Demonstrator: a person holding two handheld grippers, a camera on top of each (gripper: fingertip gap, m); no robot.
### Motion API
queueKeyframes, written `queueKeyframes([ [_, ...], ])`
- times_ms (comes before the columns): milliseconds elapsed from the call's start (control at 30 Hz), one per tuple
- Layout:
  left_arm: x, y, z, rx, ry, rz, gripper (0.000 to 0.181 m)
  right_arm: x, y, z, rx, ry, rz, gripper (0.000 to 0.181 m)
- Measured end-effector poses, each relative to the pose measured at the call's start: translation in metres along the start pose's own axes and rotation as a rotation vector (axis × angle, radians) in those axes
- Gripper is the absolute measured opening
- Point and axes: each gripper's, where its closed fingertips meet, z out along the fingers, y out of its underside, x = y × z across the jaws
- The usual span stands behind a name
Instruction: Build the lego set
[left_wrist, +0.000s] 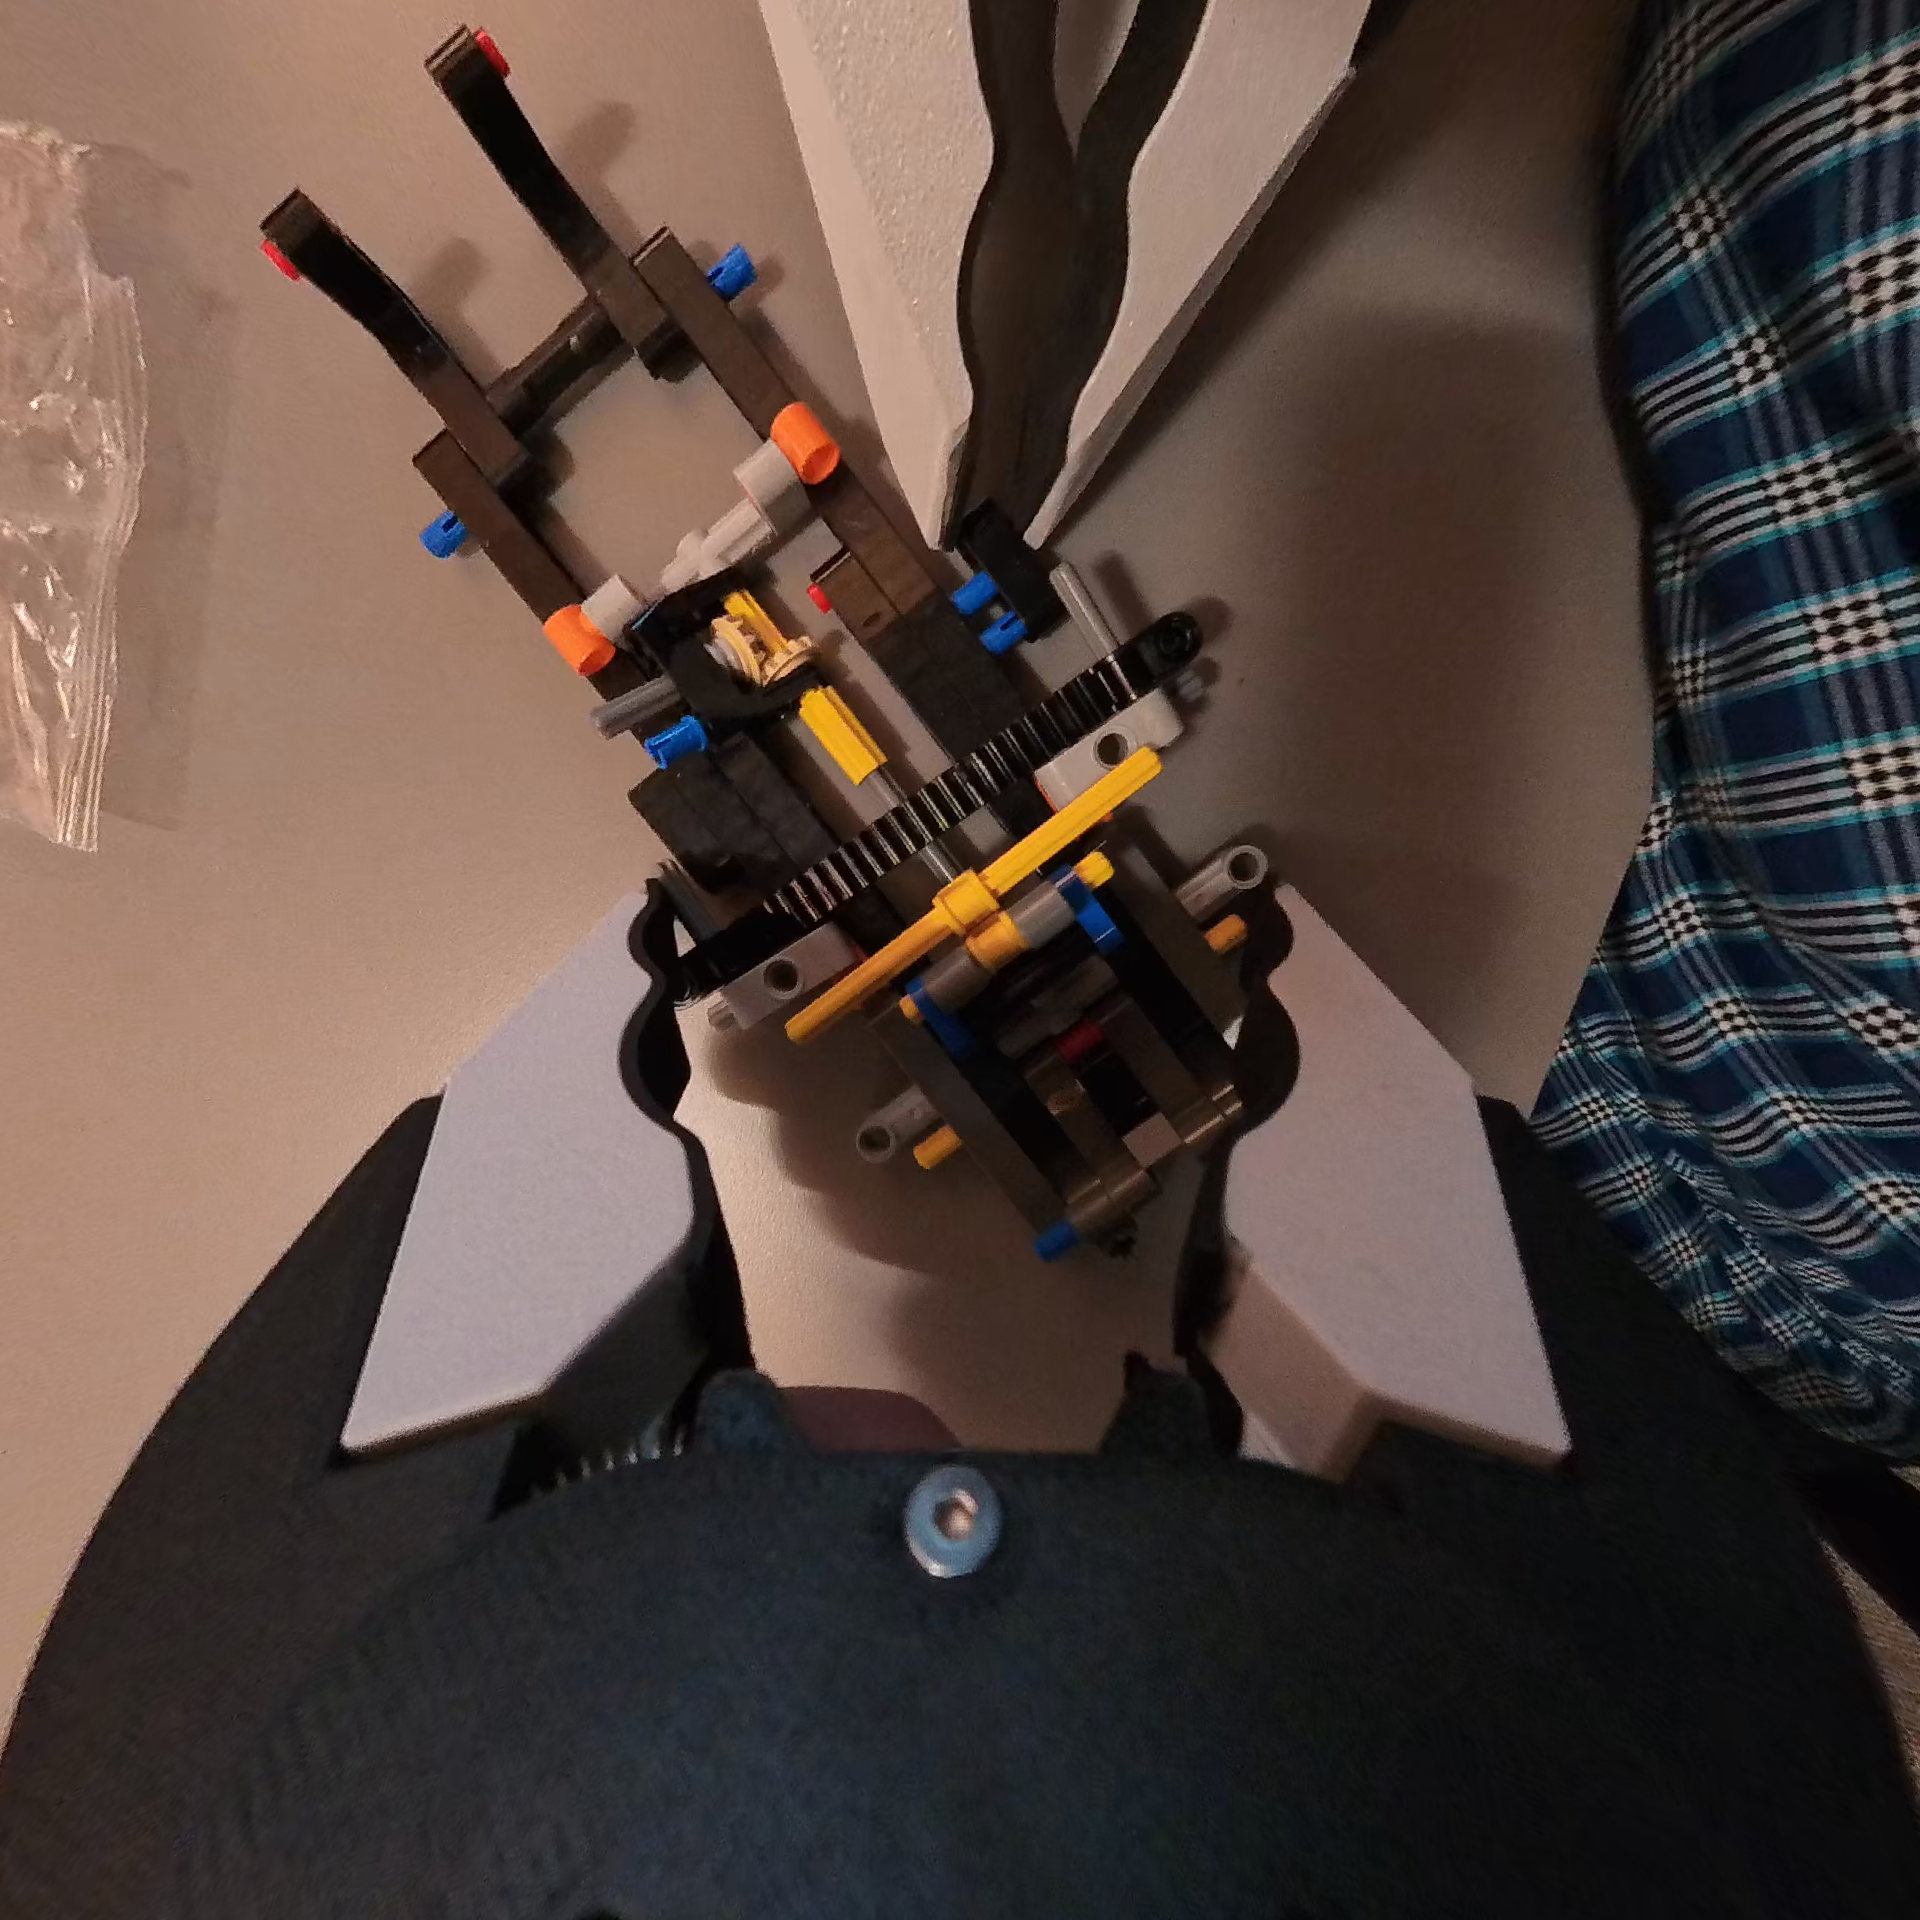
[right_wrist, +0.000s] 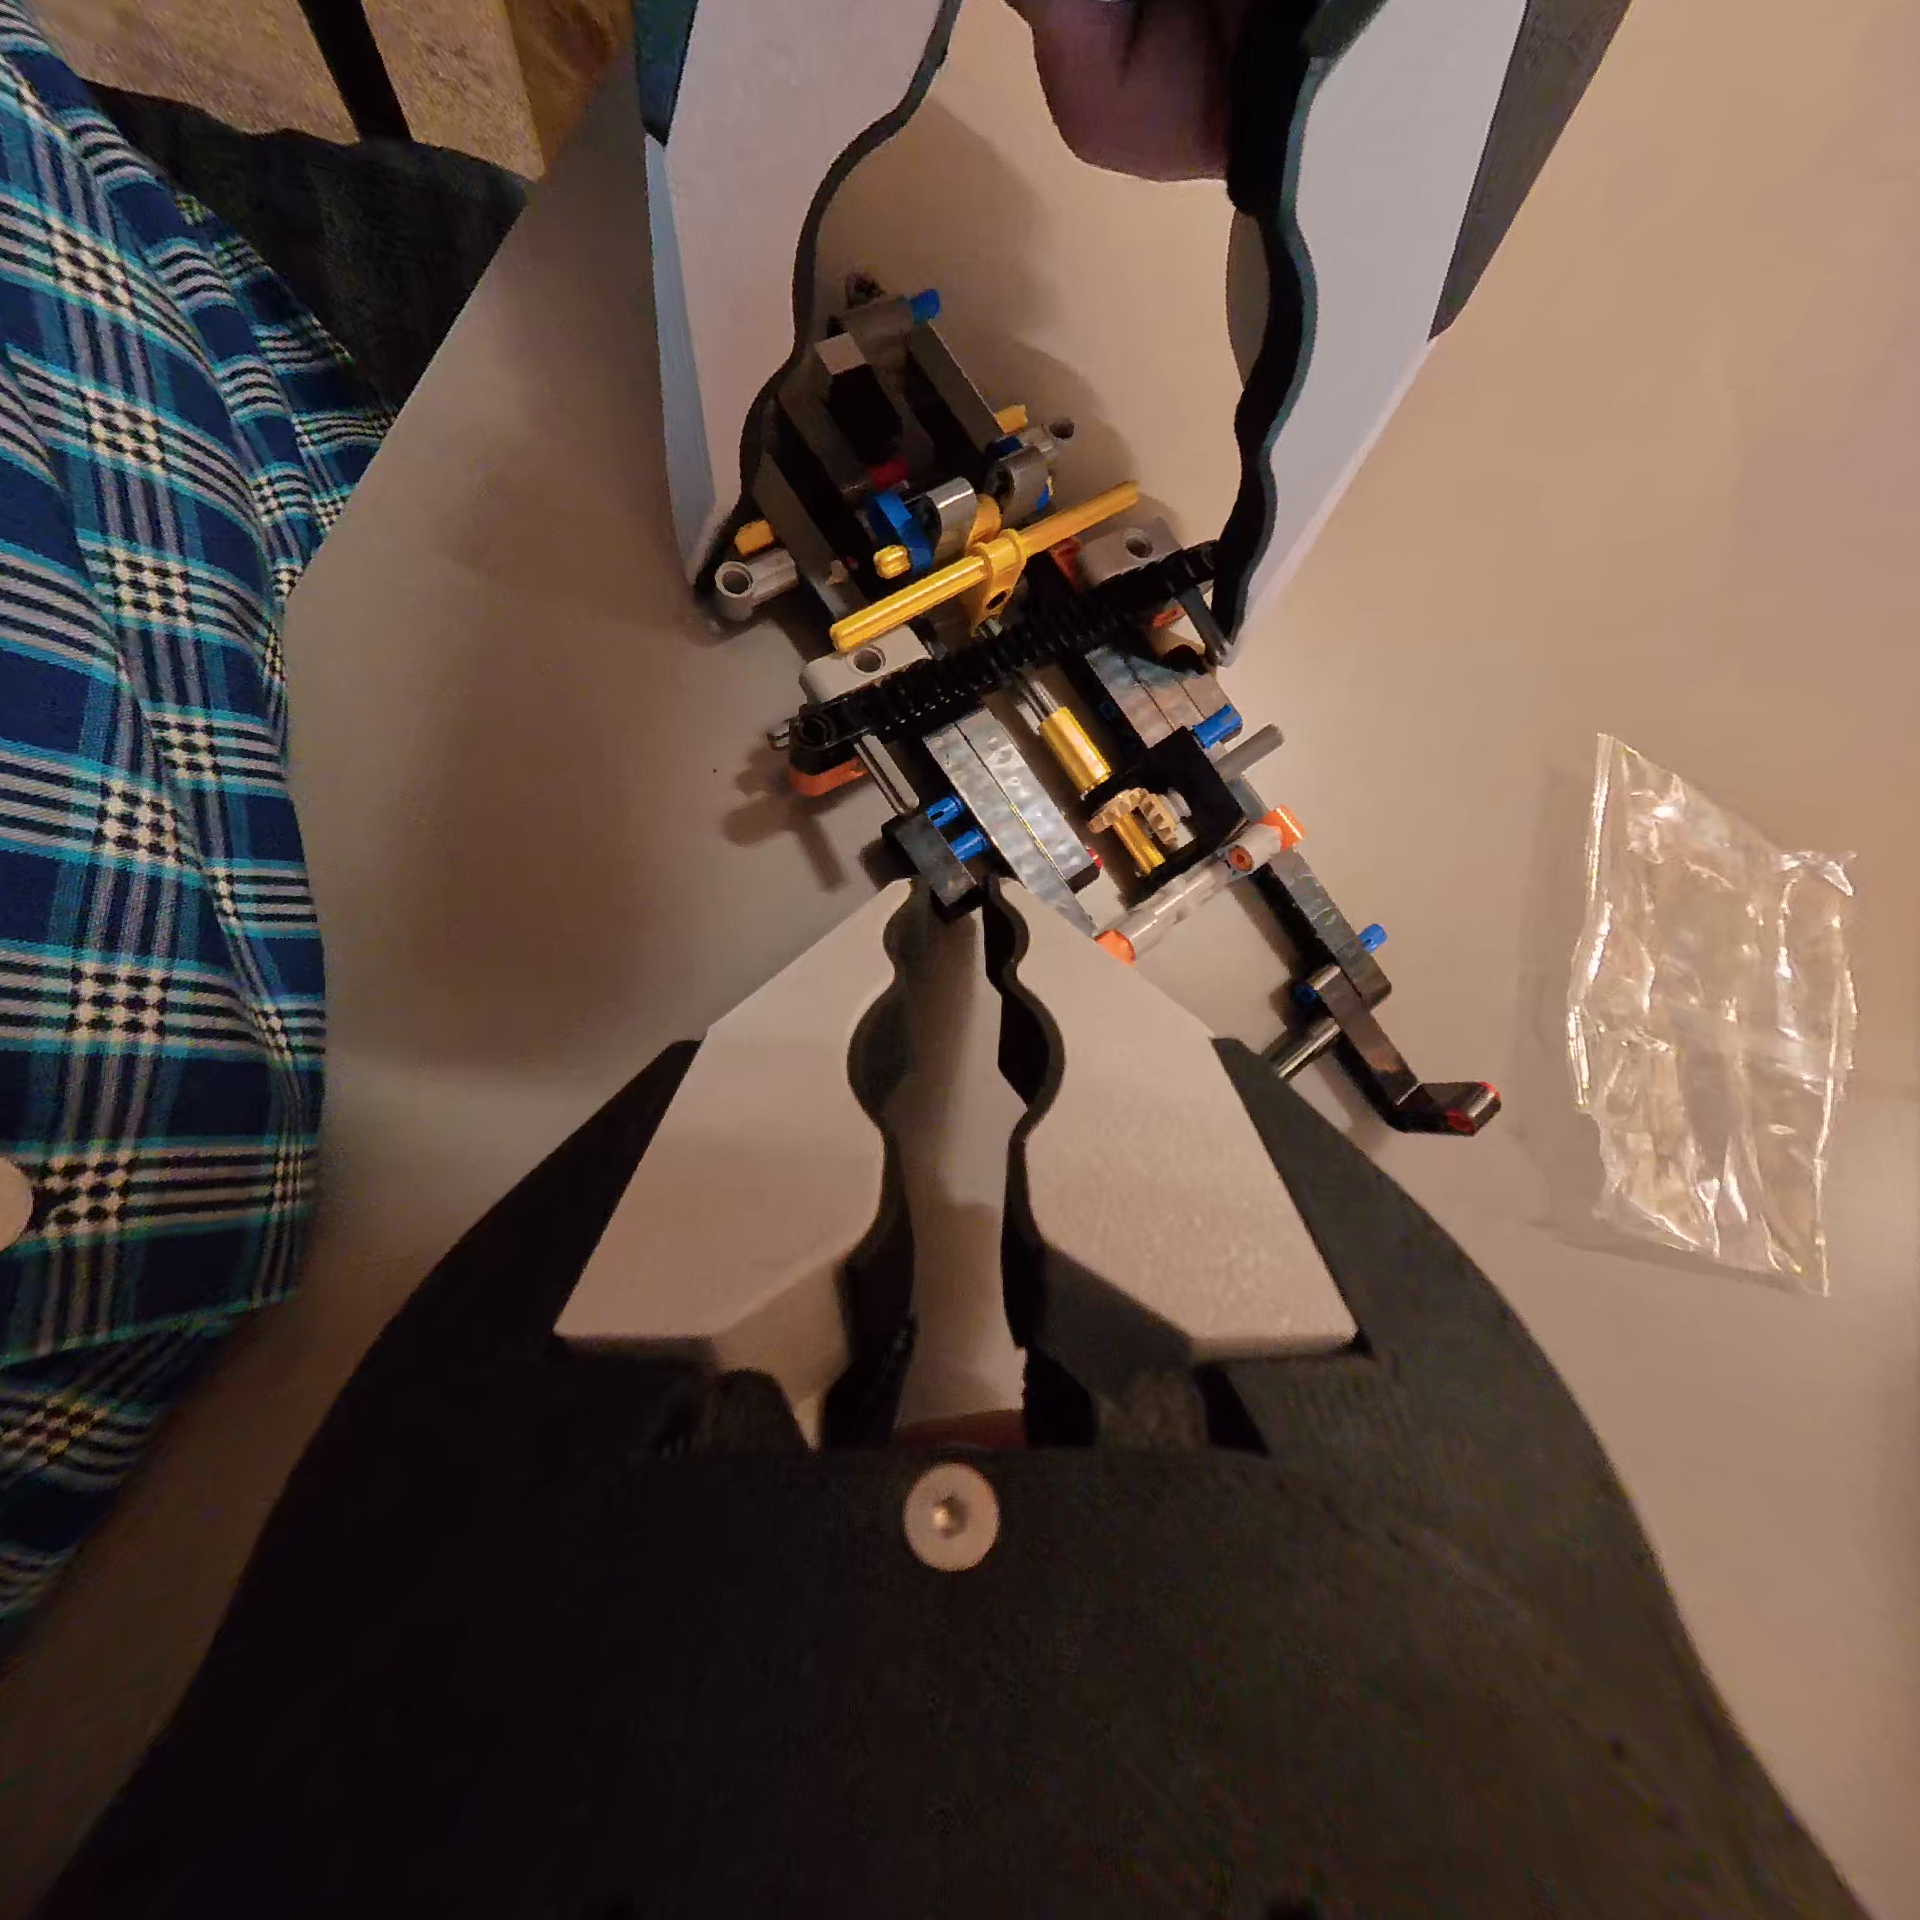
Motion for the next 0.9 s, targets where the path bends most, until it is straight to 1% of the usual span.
queueKeyframes([
  [633,-0.0009,0.0005,-0.0010,0.047,-0.021,-0.058,0.107,0.0037,-0.0029,0.0051,0.063,-0.026,0.177,0.007],
  [900,-0.0014,0.0008,-0.0011,0.058,-0.028,-0.077,0.107,0.0055,-0.0036,0.0069,0.027,-0.018,0.226,0.006],
])
